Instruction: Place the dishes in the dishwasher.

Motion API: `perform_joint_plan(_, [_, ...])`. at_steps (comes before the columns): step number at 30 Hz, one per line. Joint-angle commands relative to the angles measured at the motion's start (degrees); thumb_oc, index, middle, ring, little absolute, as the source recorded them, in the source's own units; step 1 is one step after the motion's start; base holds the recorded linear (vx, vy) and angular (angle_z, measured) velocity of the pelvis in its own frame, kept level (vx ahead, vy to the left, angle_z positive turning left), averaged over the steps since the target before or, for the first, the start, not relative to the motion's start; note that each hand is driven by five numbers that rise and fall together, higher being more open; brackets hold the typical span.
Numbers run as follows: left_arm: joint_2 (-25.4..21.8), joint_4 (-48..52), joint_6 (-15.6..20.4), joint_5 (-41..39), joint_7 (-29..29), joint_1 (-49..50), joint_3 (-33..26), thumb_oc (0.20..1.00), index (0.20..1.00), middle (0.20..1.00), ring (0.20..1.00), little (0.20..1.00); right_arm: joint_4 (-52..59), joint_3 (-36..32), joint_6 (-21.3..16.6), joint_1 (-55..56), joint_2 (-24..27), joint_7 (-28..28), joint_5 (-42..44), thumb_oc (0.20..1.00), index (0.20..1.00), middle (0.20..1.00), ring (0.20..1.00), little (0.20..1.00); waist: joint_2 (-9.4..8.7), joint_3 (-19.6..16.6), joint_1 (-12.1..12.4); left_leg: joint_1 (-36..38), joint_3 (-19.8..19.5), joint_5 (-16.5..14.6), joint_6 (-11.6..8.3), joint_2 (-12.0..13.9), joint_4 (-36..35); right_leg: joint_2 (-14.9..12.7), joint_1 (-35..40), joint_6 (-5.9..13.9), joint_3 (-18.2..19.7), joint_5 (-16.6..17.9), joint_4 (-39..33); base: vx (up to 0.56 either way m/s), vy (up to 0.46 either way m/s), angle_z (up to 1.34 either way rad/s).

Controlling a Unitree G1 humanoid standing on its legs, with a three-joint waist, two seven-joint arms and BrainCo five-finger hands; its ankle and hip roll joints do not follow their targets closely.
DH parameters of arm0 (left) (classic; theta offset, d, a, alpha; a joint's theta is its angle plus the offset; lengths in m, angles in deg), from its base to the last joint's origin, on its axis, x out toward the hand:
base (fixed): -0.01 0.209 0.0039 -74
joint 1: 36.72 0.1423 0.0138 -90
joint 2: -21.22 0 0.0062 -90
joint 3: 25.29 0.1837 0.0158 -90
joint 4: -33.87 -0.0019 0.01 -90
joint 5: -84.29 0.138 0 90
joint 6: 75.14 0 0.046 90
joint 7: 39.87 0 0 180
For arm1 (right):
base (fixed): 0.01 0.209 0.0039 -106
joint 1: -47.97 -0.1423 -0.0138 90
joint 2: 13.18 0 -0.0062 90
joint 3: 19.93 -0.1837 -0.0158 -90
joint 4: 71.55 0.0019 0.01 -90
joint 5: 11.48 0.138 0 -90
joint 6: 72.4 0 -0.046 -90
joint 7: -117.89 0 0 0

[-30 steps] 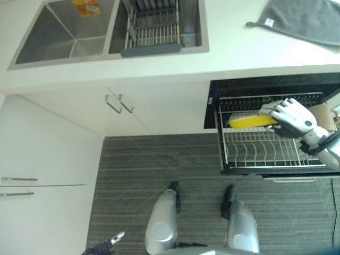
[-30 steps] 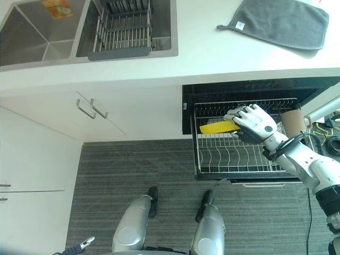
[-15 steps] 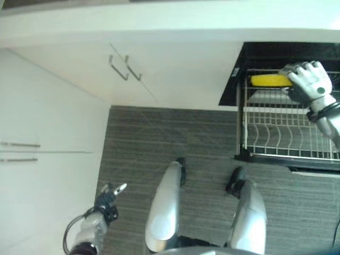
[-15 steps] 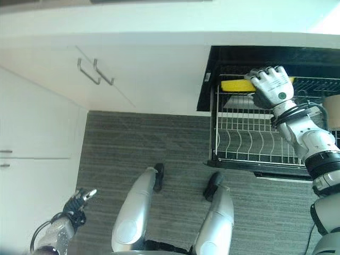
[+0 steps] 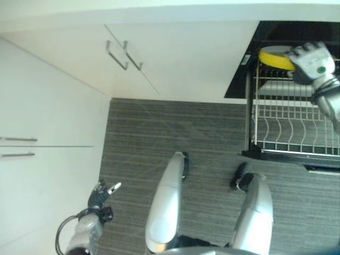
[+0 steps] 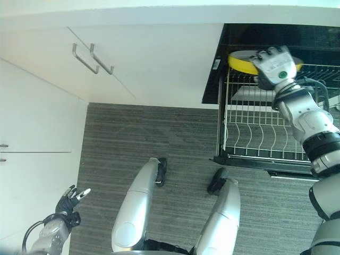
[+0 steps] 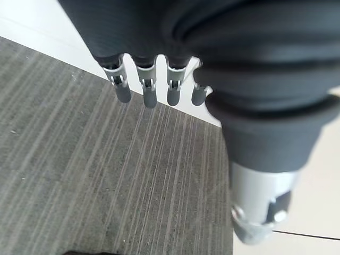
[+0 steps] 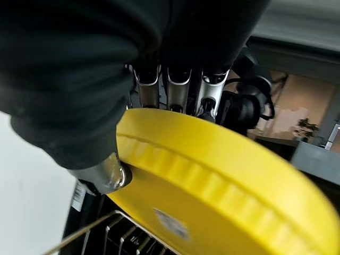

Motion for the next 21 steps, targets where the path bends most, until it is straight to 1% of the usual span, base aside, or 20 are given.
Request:
perform_joint_plan(1, [-3.4, -4.2, 0.9, -1.0, -2.9, 2.4, 2.5, 1.000, 1.000, 1.000, 1.000, 1.000, -4.9, 1.7, -2.0, 0.0, -3.7, 5.0, 3.2, 0.200, 0.200, 0.200, 0.200, 0.200, -2.28, -5.9, 0.5, -0.6, -5.5, 2.1, -1.23, -0.4, -6.6, 0.6, 0.3, 0.40, 0.9, -5.6, 3.5, -0.05, -0.033, -0.18])
perform_joint_plan(2, [-3.3, -5.1, 0.5, -1.0, -3.6, 0.4, 3.1, 1.000, 1.000, 1.000, 1.000, 1.000, -5.9, 2.3, -3.3, 0.6, -5.1, 4.3, 3.7, 0.200, 0.200, 0.200, 0.200, 0.200, -2.70, -5.9, 0.1, -0.6, -5.5, 2.1, -1.22, -0.2, -6.7, 0.9, 0.3, 0.40, 0.9, -5.6, 3.4, -0.02, -0.023, -0.11])
perform_joint_plan(7, [-2.6, -5.8, -0.5, -1.6, -6.4, -3.2, 4.8, 1.000, 1.000, 1.000, 1.000, 1.000, -7.2, 1.3, -5.3, 2.6, -7.9, 5.2, 3.8, 0.200, 0.200, 0.200, 0.200, 0.200, -3.33, -6.1, -0.7, -0.6, -5.4, 1.8, -1.28, 0.3, -6.5, 1.3, 0.4, 0.54, 1.0, -5.5, 3.2, 0.00, -0.003, -0.03])
perform_joint_plan(9, [-2.7, -5.8, -1.3, -1.7, -7.2, -4.3, 5.0, 1.000, 1.000, 1.000, 1.000, 1.000, -7.5, 0.9, -4.5, 3.8, -8.4, 5.5, 5.1, 0.200, 0.200, 0.200, 0.200, 0.200, -3.45, -5.9, -1.0, -0.5, -5.3, 1.9, -1.26, 0.3, -6.5, 1.4, 0.5, 0.65, 1.0, -5.4, 3.2, 0.00, 0.000, 0.00])
perform_joint_plan(10, [-2.7, -6.0, -1.8, -1.9, -7.8, -5.3, 5.0, 1.000, 1.000, 1.000, 1.000, 1.000, -8.2, -0.4, -5.0, 5.2, -9.2, 4.9, 6.4, 0.200, 0.200, 0.200, 0.200, 0.200, -3.71, -5.8, -1.3, -0.6, -5.2, 1.8, -1.22, 0.5, -6.4, 1.5, 0.6, 0.73, 0.9, -5.3, 3.0, 0.00, 0.000, 0.00])
perform_joint_plan(14, [-2.8, -6.6, -2.5, -2.1, -8.5, -6.9, 5.4, 1.000, 1.000, 1.000, 1.000, 1.000, -8.4, -1.9, -5.6, 9.0, -10.0, 4.2, 6.6, 0.200, 0.200, 0.200, 0.200, 0.200, -4.17, -5.6, -1.9, -0.4, -5.3, 1.8, -1.15, 0.7, -6.9, 1.8, 0.8, 0.82, 0.6, -5.2, 2.7, 0.00, -0.003, -0.04])
perform_joint_plan(16, [-2.7, -7.1, -2.2, -1.8, -8.8, -7.7, 5.7, 1.000, 1.000, 1.000, 1.000, 1.000, -9.4, -2.6, -5.8, 10.7, -10.7, 2.7, 6.4, 0.200, 0.200, 0.200, 0.200, 0.200, -4.13, -5.5, -2.3, -0.4, -5.1, 1.8, -1.05, 0.8, -6.8, 1.8, 0.6, 0.76, 0.7, -5.2, 2.7, 0.00, 0.000, 0.00])
perform_joint_plan(18, [-2.7, -7.3, -2.1, -2.1, -9.1, -8.2, 6.1, 1.000, 1.000, 1.000, 1.000, 1.000, -9.8, -3.2, -5.2, 11.1, -10.8, 1.6, 7.6, 0.200, 0.200, 0.200, 0.200, 0.200, -4.10, -5.4, -2.5, -0.5, -5.1, 1.8, -1.07, 0.9, -6.7, 1.9, 0.5, 0.73, 0.8, -5.2, 2.8, 0.00, 0.000, 0.00])
perform_joint_plan(19, [-2.7, -7.3, -2.1, -2.2, -9.2, -8.3, 6.1, 1.000, 1.000, 1.000, 1.000, 1.000, -9.8, -3.3, -5.2, 11.1, -10.8, 1.4, 8.0, 0.200, 0.200, 0.200, 0.200, 0.200, -4.10, -5.4, -2.5, -0.5, -5.1, 1.8, -1.07, 0.9, -6.7, 1.9, 0.5, 0.73, 0.8, -5.2, 2.8, 0.00, 0.000, 0.00])
perform_joint_plan(21, [-2.4, -7.6, -1.6, -2.2, -9.4, -8.3, 5.4, 1.000, 1.000, 1.000, 1.000, 1.000, -8.3, -5.3, -4.9, 13.3, -10.6, 1.5, 8.9, 0.200, 0.200, 0.200, 0.200, 0.200, -4.42, -5.5, -3.3, 0.4, -4.6, 1.9, -1.24, 1.3, -7.9, 2.4, 1.4, 0.77, 0.8, -5.1, 1.5, -0.01, 0.046, -0.02])
